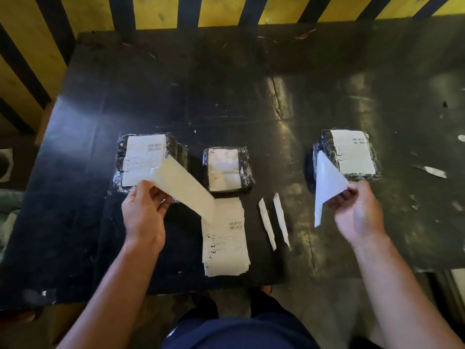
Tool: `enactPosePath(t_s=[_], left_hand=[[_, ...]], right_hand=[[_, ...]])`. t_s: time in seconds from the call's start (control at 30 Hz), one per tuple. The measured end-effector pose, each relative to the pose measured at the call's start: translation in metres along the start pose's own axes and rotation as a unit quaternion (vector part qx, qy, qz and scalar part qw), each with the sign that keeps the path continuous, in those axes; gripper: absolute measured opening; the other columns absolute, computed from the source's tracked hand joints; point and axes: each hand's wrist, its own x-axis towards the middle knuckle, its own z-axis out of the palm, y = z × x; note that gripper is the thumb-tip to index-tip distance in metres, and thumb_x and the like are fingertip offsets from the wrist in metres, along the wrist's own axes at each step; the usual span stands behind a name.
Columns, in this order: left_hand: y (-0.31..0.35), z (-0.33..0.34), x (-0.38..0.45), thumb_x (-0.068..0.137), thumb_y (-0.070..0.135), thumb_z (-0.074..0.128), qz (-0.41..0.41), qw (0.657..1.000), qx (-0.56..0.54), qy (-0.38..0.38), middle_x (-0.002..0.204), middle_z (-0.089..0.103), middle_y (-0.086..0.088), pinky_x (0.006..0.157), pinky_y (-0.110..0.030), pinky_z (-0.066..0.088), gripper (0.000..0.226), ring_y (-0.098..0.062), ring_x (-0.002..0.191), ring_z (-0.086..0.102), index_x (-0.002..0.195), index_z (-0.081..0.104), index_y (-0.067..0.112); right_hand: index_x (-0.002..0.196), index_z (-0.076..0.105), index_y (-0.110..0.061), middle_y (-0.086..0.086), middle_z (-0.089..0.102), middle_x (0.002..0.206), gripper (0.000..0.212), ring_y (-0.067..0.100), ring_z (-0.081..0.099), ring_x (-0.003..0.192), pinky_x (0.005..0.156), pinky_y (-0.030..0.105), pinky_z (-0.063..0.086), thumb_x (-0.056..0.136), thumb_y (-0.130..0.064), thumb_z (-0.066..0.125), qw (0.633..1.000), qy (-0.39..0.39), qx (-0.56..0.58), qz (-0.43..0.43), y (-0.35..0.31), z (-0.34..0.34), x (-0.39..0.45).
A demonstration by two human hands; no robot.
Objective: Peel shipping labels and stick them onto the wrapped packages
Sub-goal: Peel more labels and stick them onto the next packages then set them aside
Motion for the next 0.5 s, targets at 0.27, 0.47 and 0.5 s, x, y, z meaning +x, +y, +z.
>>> enactPosePath(t_s=[0.27, 0.47, 0.5], left_hand=[[-0.027, 0.002, -0.016, 0.107, 0.012, 0.053, -0.039, 0.994, 0.073, -0.065, 0.088, 0.076, -0.003, 0.08, -0.031, 0.055, 0.019, -0.014, 0.081, 0.071, 0.09, 0.06, 0.016], [-0.047, 0.007, -0.032, 0.107, 0.012, 0.053, -0.065, 0.991, 0.088, -0.076, 0.088, 0.076, -0.004, 0.076, -0.031, 0.056, 0.018, -0.013, 0.076, 0.069, 0.092, 0.062, 0.014], [-0.049, 0.008, -0.034, 0.107, 0.012, 0.053, -0.067, 0.991, 0.09, -0.078, 0.088, 0.076, -0.005, 0.076, -0.031, 0.055, 0.018, -0.013, 0.076, 0.069, 0.092, 0.062, 0.013]], right_hand=[[0.085, 0.059, -0.005, 0.004, 0.061, 0.073, 0.017, 0.013, 0.059, 0.066, 0.064, 0.033, 0.048, 0.099, -0.013, 0.057, 0.879, -0.039, -0.453, -0.145, 0.047, -0.006, 0.021], [0.084, 0.06, -0.008, 0.0, 0.062, 0.073, 0.014, 0.022, 0.058, 0.07, 0.063, 0.032, 0.043, 0.093, -0.017, 0.064, 0.841, -0.042, -0.535, -0.07, 0.126, -0.008, 0.047], [0.086, 0.061, -0.007, -0.002, 0.062, 0.074, 0.013, 0.02, 0.057, 0.07, 0.061, 0.03, 0.042, 0.093, -0.018, 0.064, 0.834, -0.044, -0.546, -0.063, 0.134, -0.009, 0.048]])
